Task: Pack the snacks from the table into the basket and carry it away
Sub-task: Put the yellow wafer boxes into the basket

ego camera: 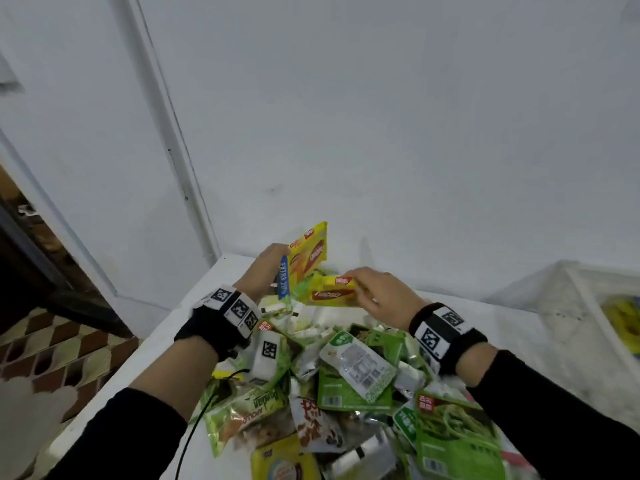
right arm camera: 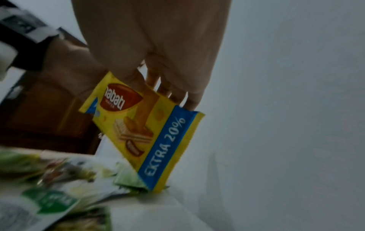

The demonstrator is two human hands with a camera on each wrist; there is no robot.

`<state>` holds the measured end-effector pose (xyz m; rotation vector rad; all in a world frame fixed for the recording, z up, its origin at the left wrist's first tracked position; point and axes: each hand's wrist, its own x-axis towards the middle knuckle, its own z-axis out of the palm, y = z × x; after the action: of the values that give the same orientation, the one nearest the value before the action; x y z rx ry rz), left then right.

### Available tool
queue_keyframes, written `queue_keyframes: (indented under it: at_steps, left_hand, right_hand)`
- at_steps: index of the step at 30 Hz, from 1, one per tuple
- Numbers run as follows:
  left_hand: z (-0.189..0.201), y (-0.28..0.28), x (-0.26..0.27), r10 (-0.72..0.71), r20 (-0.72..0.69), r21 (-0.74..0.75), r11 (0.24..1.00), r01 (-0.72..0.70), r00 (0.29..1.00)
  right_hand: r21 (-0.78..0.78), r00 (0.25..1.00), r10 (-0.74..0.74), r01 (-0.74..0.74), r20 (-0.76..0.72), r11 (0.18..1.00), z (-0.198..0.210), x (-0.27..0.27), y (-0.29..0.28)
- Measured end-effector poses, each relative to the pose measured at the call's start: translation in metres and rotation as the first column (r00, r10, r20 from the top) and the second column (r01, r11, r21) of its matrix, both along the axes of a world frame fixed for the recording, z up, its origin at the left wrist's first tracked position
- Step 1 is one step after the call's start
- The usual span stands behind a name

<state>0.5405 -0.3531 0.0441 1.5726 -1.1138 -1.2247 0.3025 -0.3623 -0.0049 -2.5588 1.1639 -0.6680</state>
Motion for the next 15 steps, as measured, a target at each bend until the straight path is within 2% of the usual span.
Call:
queue_keyframes:
  at_steps: [2, 3, 5, 9, 12, 14, 15]
  left_hand:
    - [0.014, 0.001, -0.034, -0.113, -0.244, 0.084, 0.987, 0.137, 0.963]
    - [0.018, -0.001, -0.052, -0.197, -0.356, 0.090, 0.966, 0.244, 0.914]
    - [0.026, -0.005, -0.095, -0.345, -0.462, 0.042, 0.912, 0.409, 0.817]
    - [0.039, -0.007, -0.206, -0.521, -0.314, -0.122, 0.851, 0.510, 0.794]
    - [0.047, -0.005, -0.292, -0.603, -0.253, -0.185, 0.798, 0.574, 0.757]
    - [0.051, -0.005, -0.347, -0.658, -0.186, -0.245, 0.750, 0.614, 0.729]
    - [0.052, -0.004, -0.373, -0.671, -0.150, -0.281, 0.733, 0.619, 0.726]
  right_hand:
    - [0.054, 0.988, -0.090, 0.083, 0.126, 0.995, 0.015, -0.044, 0.007]
    - [0.083, 0.975, -0.132, 0.119, 0.177, 0.989, 0.022, -0.068, 0.012]
    - [0.110, 0.949, -0.217, 0.196, 0.228, 0.974, 0.040, -0.117, 0.026]
    - [0.173, 0.900, -0.363, 0.328, 0.241, 0.929, 0.076, -0.216, 0.061]
    - [0.250, 0.863, -0.458, 0.405, 0.215, 0.880, 0.095, -0.295, 0.089]
    - [0.226, 0.855, -0.507, 0.475, 0.110, 0.850, 0.102, -0.348, 0.104]
    - [0.165, 0.844, -0.537, 0.530, -0.001, 0.832, 0.102, -0.373, 0.110]
